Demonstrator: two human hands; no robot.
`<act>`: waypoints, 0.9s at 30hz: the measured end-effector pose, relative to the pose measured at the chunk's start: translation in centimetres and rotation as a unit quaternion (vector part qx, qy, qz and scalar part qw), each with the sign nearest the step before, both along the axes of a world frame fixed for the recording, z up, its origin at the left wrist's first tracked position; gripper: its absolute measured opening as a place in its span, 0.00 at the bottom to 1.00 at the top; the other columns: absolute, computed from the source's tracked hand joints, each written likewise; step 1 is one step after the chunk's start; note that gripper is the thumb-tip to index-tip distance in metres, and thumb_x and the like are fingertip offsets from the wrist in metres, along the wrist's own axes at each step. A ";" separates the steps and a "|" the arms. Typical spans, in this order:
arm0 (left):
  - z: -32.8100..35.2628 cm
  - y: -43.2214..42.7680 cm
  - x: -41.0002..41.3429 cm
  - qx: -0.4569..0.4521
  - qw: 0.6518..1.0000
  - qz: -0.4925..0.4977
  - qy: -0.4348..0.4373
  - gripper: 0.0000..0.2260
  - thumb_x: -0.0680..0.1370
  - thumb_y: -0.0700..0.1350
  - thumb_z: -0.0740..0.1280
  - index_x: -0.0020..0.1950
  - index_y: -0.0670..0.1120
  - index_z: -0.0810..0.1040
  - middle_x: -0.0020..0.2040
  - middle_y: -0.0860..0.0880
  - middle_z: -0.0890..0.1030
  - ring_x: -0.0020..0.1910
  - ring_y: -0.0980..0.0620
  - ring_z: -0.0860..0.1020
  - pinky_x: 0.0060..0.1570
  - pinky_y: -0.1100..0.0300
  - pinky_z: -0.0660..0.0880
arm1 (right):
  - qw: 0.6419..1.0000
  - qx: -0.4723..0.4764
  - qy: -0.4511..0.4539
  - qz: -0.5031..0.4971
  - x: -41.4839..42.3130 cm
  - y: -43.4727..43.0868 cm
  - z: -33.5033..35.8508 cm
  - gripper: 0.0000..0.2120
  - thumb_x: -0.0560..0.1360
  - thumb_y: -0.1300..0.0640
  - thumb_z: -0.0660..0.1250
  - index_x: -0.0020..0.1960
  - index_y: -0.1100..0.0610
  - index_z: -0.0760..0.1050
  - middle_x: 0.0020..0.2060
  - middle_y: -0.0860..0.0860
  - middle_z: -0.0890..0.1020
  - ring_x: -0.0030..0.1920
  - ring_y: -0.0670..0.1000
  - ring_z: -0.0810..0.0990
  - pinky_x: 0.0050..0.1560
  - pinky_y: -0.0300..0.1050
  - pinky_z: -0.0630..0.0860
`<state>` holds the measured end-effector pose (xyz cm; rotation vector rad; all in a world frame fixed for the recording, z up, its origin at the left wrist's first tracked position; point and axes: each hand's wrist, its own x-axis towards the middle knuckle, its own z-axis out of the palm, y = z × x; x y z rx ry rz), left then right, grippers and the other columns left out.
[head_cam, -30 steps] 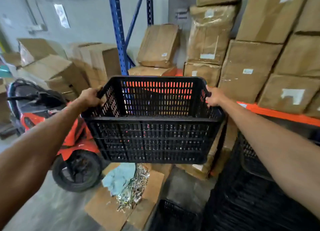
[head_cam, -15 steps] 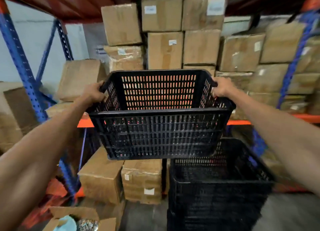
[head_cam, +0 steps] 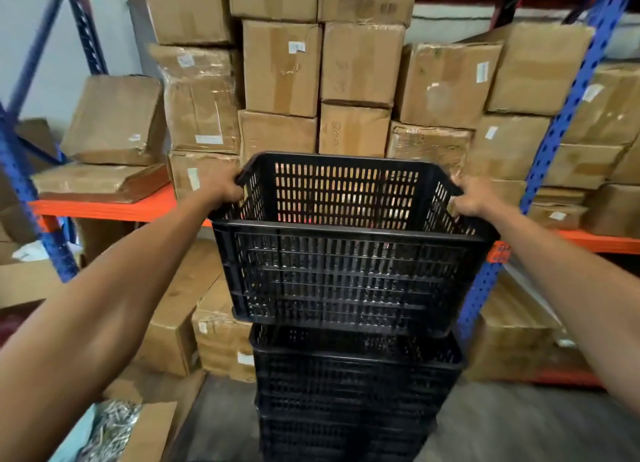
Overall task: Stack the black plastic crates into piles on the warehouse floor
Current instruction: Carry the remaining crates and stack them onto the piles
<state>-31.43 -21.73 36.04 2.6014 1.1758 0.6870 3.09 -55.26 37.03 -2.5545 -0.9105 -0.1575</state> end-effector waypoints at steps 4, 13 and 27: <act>-1.6 -2.3 2.5 -0.051 0.999 0.012 0.009 0.11 0.69 0.37 0.69 0.51 0.44 0.79 0.49 0.38 0.81 0.52 0.40 0.79 0.51 0.52 0.76 | 1.000 -0.018 0.013 0.007 3.1 -1.3 -2.1 0.32 0.67 0.65 0.74 0.69 0.64 0.71 0.59 0.65 0.79 0.59 0.61 0.79 0.49 0.45 0.73; -2.6 -4.8 4.0 -0.073 0.997 0.032 0.023 0.19 0.71 0.37 0.70 0.61 0.46 0.77 0.47 0.43 0.76 0.48 0.44 0.76 0.48 0.54 0.73 | 0.998 -0.026 0.046 0.025 6.1 -2.0 -4.5 0.39 0.68 0.66 0.74 0.76 0.60 0.63 0.67 0.63 0.75 0.65 0.61 0.75 0.60 0.48 0.73; -4.3 -5.6 4.1 -0.058 0.997 0.015 0.057 0.18 0.73 0.36 0.69 0.62 0.44 0.76 0.46 0.44 0.76 0.47 0.45 0.77 0.44 0.59 0.71 | 0.999 -0.033 0.030 -0.003 5.6 -2.7 -6.7 0.33 0.74 0.62 0.67 0.77 0.55 0.61 0.69 0.61 0.73 0.67 0.61 0.74 0.62 0.47 0.72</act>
